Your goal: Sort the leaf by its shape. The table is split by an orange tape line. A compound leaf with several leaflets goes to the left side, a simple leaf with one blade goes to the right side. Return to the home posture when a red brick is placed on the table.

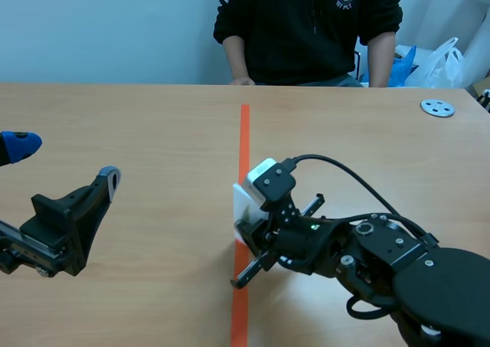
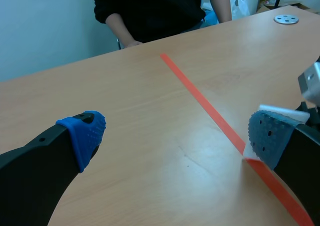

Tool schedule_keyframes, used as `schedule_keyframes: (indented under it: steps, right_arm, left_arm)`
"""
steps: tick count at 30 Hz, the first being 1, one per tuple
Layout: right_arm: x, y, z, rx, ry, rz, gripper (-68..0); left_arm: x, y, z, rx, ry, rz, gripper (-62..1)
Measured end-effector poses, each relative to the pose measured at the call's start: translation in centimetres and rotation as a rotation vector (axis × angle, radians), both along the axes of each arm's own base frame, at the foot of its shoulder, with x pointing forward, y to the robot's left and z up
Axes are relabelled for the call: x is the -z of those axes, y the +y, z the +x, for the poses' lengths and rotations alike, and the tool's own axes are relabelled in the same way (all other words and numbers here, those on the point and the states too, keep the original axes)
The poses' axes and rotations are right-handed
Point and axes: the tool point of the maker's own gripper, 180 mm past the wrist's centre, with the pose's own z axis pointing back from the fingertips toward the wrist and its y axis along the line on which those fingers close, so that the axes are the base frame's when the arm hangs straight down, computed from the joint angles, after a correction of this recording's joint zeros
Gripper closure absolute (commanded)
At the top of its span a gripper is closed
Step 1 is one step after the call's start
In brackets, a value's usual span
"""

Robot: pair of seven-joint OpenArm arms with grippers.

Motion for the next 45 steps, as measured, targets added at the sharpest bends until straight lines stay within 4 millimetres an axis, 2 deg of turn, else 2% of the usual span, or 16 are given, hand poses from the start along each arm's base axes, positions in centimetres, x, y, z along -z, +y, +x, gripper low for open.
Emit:
schedule_keyframes:
  steps: [5, 9, 12, 16, 23, 26, 29, 37, 39, 45]
  right_arm:
    - [-1.0, -4.8, 3.3, 0.181, -0.043, -0.01, -4.8]
    - [-1.5, -10.2, 5.0, 0.355, -0.067, -0.026, -4.8]
    - [-1.2, -14.4, 5.0, 0.462, -0.068, -0.056, -4.8]
    - [-0.7, -19.3, 4.0, 0.547, -0.059, -0.111, -4.8]
    - [-0.4, -26.5, 1.6, 0.711, -0.04, -0.162, -4.8]
    - [0.1, -28.1, 0.3, 0.756, -0.018, -0.165, -4.9]
    - [0.5, -28.8, -0.6, 0.782, -0.001, -0.159, -4.9]
    - [0.4, -28.7, -0.8, 0.78, -0.016, -0.15, -5.8]
    - [0.4, -28.7, -0.8, 0.781, -0.017, -0.151, -10.3]
    - [0.2, -28.9, -0.7, 0.794, -0.029, -0.156, -34.5]
  left_arm:
    - [0.0, 0.0, 0.0, 0.0, 0.0, 0.0, -61.3]
    - [0.0, 0.0, 0.0, 0.0, 0.0, 0.0, -61.3]
    - [0.0, 0.0, 0.0, 0.0, 0.0, 0.0, -61.3]
    - [0.0, 0.0, 0.0, 0.0, 0.0, 0.0, -61.3]
    - [0.0, 0.0, 0.0, 0.0, 0.0, 0.0, -61.3]
    - [0.0, 0.0, 0.0, 0.0, 0.0, 0.0, -61.3]
    - [0.0, 0.0, 0.0, 0.0, 0.0, 0.0, -61.3]
    - [0.0, 0.0, 0.0, 0.0, 0.0, 0.0, -61.3]
    - [0.0, 0.0, 0.0, 0.0, 0.0, 0.0, -61.3]
    - [0.0, 0.0, 0.0, 0.0, 0.0, 0.0, -61.3]
